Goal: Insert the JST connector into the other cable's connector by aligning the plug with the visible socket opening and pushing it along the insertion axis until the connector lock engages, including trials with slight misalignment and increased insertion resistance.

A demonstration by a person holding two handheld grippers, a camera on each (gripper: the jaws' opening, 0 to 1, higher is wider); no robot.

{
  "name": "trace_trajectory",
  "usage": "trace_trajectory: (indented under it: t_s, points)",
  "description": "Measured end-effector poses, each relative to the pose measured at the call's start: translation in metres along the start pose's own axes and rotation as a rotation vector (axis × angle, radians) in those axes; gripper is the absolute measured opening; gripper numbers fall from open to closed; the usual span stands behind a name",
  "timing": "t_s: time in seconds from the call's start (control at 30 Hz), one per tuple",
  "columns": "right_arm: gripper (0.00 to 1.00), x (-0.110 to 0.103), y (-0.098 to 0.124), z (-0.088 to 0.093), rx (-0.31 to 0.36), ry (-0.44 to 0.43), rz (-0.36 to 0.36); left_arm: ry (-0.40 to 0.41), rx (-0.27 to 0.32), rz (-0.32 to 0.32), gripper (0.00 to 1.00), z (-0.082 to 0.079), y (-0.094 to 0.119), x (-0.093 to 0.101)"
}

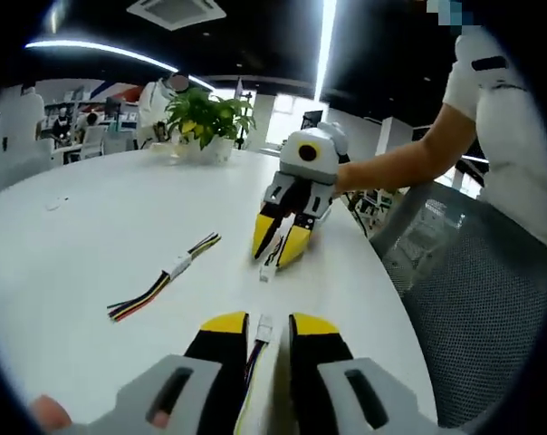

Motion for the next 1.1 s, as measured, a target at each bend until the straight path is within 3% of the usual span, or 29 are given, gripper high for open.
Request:
trace_trajectory:
  t_s: [0.1,0.2,0.3,0.43,0.6,0.93,1.1]
  points:
    - [0.10,0.002,-0.002,0.002,0.004,0.000,0.000,-0.001,0.002,-0.007,0.10,0.001,0.000,-0.003]
    - [0.08,0.003,-0.003,0.004,0.002,0.002,-0.003,-0.017,-0.043,-0.018,0.09,0.006,-0.001,-0.003]
    - [0.08,0.002,-0.004,0.006,-0.003,-0.001,-0.009,-0.030,-0.052,-0.015,0.08,0.007,-0.003,-0.001]
    - [0.07,0.002,-0.005,0.007,-0.006,0.000,-0.008,-0.059,-0.053,-0.017,0.01,0.007,-0.004,0.000]
    - [0.05,0.001,-0.007,0.007,-0.001,0.011,-0.006,-0.117,-0.071,-0.025,0.00,0.007,-0.008,0.006]
    - [0.03,-0.001,-0.007,0.004,-0.014,-0.024,-0.004,-0.124,-0.078,-0.010,0.00,0.004,-0.013,0.009]
    - [0.02,0.001,-0.002,-0.002,0.002,-0.053,0.006,-0.140,-0.110,-0.013,0.00,0.001,-0.012,0.009]
Point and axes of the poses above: the point that each gripper's makers call its tool centre point, and the gripper's own axes: y roughly backward along the fingers, x roughly to its right, z roughly out of its underside, the point moved 9 cm from there along y, roughly backward along the fingers, and after that the axes turned 3 degrees about -x, right-handed, at the moved point
